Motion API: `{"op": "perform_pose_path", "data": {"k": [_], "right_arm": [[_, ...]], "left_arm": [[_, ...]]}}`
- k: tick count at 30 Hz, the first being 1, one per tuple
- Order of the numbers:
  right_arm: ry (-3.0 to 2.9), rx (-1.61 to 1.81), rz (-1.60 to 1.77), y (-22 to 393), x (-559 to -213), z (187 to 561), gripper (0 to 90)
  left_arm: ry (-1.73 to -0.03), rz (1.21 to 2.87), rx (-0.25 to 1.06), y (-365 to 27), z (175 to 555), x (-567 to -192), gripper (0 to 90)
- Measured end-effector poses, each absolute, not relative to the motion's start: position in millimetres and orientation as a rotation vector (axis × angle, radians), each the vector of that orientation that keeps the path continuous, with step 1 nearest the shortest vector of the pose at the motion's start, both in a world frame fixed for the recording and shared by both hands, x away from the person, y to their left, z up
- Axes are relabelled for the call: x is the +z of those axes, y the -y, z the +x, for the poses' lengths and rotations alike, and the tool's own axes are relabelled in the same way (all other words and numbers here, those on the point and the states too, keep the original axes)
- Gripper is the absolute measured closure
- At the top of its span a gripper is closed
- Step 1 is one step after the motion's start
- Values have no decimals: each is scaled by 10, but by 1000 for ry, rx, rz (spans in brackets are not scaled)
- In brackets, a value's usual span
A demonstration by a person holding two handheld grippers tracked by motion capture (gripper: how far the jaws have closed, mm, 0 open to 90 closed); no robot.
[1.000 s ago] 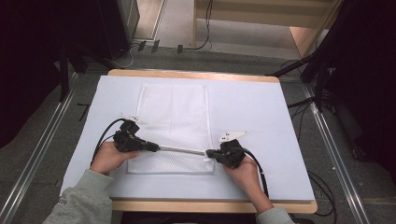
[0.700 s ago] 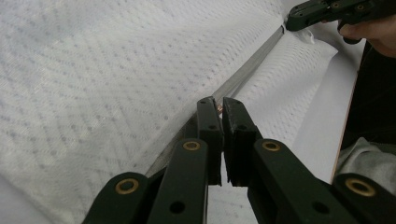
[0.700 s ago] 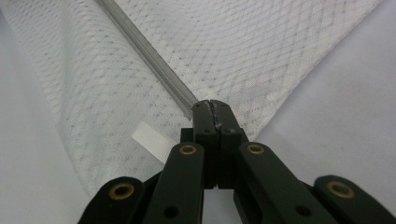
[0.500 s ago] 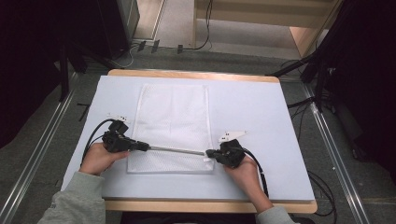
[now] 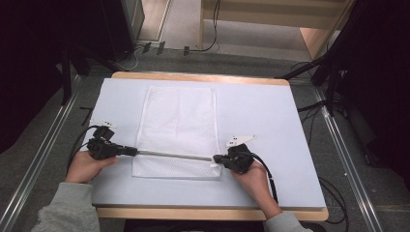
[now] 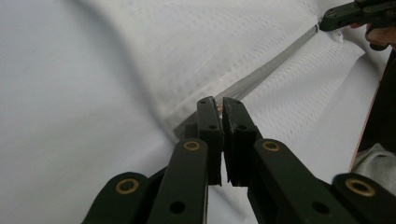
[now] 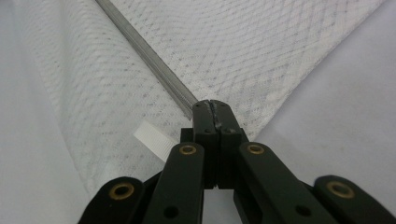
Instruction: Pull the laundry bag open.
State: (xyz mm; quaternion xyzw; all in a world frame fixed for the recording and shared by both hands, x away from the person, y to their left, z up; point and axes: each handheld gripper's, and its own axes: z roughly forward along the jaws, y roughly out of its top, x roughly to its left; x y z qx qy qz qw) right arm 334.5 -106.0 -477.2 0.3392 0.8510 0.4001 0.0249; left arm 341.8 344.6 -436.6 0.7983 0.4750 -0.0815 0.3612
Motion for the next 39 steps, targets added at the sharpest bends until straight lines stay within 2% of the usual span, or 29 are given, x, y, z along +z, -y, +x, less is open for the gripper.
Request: {"op": "perform_pose_path", "data": {"k": [13,15,18,20,28,36,39], "right_arm": [[-2683,1213,1064,1051,-4737,3404,900],[-2715,1216,1085,1056,-4721,3425,882],[-2692,1220,1052,1061,-4691,3418,796],[-2679,1223,1041,1070,-4673,3414,754],[-2608,1280,1021,1175,-4602,3439,544],[-2531,1276,1071,1427,-4562,3492,444],[-2508,1279,1104,1522,-4558,3515,417]], "left_arm": [[-1182,2044,-201,-3521,3305,-4359,865],[-1152,2036,-161,-3506,3284,-4336,787],[-1126,2031,-96,-3499,3270,-4312,657],[-1138,2039,-41,-3497,3268,-4305,627],[-1173,2021,31,-3539,3279,-4306,498],[-1230,2009,91,-3589,3312,-4333,387],[-1243,2004,104,-3621,3321,-4332,377]]}}
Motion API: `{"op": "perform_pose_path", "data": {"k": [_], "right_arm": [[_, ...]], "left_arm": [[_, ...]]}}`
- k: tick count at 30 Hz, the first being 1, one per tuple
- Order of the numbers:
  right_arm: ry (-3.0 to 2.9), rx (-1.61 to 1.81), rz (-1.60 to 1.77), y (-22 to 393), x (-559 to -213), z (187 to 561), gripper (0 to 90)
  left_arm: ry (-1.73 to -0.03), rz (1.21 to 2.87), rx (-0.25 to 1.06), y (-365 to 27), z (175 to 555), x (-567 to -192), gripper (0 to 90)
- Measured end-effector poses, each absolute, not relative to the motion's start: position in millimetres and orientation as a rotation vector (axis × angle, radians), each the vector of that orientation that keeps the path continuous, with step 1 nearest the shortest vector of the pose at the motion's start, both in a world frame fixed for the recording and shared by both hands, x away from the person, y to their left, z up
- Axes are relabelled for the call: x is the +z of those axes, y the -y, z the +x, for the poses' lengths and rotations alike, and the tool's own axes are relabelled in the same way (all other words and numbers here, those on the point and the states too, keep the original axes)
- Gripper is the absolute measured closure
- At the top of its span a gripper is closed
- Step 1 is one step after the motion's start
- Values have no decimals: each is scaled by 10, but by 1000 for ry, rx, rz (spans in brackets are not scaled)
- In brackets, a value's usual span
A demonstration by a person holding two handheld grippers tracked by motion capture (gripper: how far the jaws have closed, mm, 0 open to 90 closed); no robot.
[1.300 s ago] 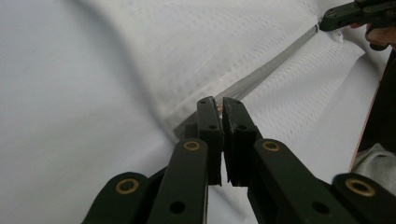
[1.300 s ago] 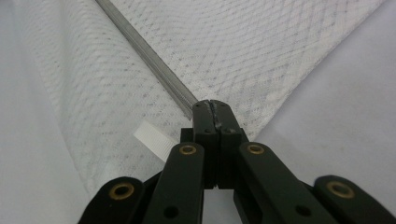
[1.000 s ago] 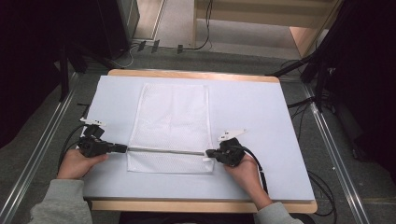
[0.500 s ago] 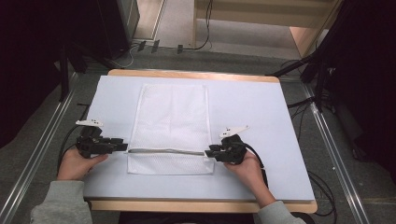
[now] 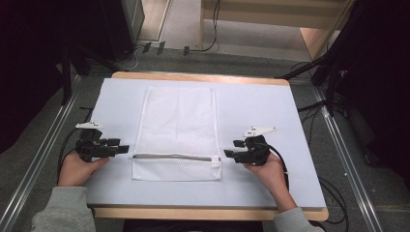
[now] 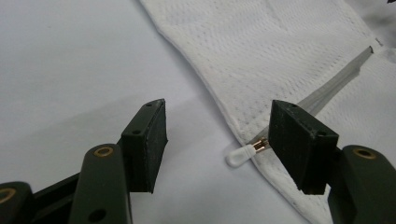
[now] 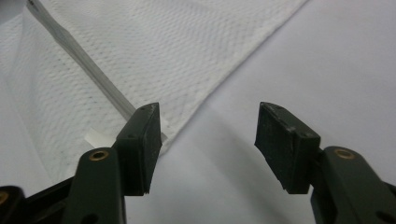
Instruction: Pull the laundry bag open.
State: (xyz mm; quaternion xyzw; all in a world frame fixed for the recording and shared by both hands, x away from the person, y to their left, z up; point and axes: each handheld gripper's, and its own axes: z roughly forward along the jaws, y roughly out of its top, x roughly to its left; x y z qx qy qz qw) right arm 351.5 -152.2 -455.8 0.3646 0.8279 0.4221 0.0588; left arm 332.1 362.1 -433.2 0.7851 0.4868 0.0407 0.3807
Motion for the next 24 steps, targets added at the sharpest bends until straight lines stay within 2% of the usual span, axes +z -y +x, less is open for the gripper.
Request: {"op": "perform_pose_path", "data": {"k": [10,24], "right_arm": [[-2416,1266,1187,1784,-4561,3558,373],[-2397,1255,1231,1849,-4603,3582,357]], "left_arm": [[-1283,1995,121,-3680,3371,-4360,366],[-1290,2006,123,-3669,3407,-4375,360]]}}
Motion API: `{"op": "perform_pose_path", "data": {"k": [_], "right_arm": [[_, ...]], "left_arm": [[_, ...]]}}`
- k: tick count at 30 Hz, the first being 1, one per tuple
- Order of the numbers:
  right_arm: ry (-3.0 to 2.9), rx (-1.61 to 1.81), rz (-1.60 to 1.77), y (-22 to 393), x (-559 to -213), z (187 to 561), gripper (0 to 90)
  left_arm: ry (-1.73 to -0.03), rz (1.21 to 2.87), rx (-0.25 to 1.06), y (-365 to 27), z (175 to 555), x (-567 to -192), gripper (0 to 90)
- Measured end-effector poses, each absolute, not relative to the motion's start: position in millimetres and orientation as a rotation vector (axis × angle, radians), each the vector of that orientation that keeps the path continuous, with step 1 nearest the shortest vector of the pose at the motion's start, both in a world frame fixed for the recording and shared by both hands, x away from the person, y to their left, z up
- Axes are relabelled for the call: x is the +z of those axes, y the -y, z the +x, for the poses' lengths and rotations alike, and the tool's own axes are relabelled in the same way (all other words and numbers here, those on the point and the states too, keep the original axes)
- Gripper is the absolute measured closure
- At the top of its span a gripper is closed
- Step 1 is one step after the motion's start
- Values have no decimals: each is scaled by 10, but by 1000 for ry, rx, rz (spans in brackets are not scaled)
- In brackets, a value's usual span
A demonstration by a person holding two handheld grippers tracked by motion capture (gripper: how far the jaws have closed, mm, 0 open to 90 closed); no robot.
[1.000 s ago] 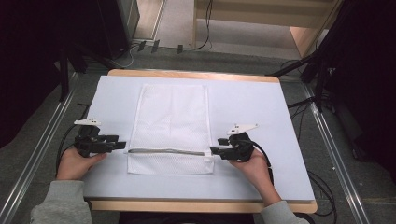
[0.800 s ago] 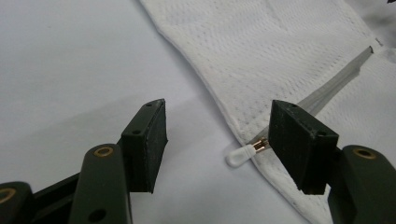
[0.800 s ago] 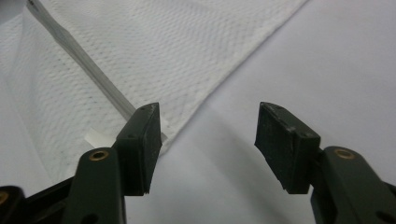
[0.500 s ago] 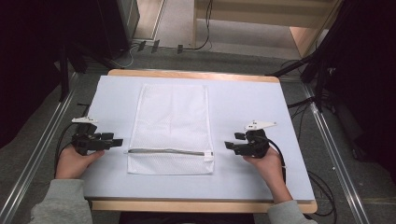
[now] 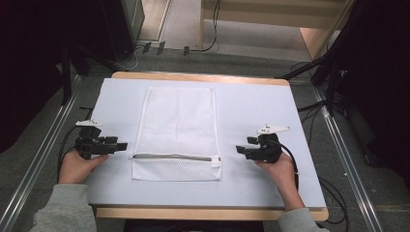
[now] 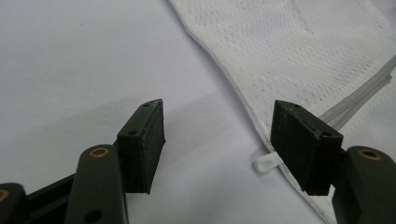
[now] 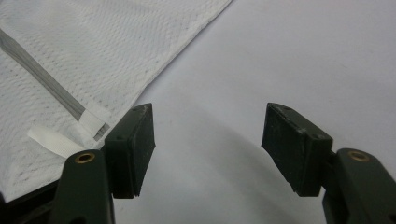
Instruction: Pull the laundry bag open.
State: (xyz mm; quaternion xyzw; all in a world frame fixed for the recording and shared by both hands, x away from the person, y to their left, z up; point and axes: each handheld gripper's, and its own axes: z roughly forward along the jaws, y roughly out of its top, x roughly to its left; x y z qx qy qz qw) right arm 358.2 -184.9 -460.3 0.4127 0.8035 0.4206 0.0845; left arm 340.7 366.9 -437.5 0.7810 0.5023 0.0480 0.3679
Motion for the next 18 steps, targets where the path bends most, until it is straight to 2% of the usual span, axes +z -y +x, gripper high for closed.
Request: {"op": "perform_pose_path", "data": {"k": [18], "right_arm": [[-2411,1244,1248,1838,-4621,3585,351]], "left_arm": [[-1291,2007,116,-3669,3413,-4380,357]]}}
